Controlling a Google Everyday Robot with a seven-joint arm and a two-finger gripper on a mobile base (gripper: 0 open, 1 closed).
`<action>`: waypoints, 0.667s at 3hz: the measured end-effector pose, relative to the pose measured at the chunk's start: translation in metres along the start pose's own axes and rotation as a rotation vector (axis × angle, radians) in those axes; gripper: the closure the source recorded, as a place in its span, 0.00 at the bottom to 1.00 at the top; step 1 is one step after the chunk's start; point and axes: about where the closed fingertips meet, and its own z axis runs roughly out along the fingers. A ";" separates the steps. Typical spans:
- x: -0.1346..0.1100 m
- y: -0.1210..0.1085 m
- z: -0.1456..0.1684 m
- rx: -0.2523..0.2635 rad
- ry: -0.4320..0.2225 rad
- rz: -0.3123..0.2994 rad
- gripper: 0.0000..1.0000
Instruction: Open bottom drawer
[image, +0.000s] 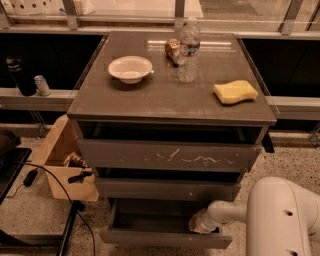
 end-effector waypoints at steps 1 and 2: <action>0.003 0.008 -0.001 -0.003 -0.003 0.004 0.98; 0.003 0.008 -0.001 -0.003 -0.003 0.004 0.74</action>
Offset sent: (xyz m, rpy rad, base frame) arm -0.0076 -0.0021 -0.0004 0.0036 0.0031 -0.0021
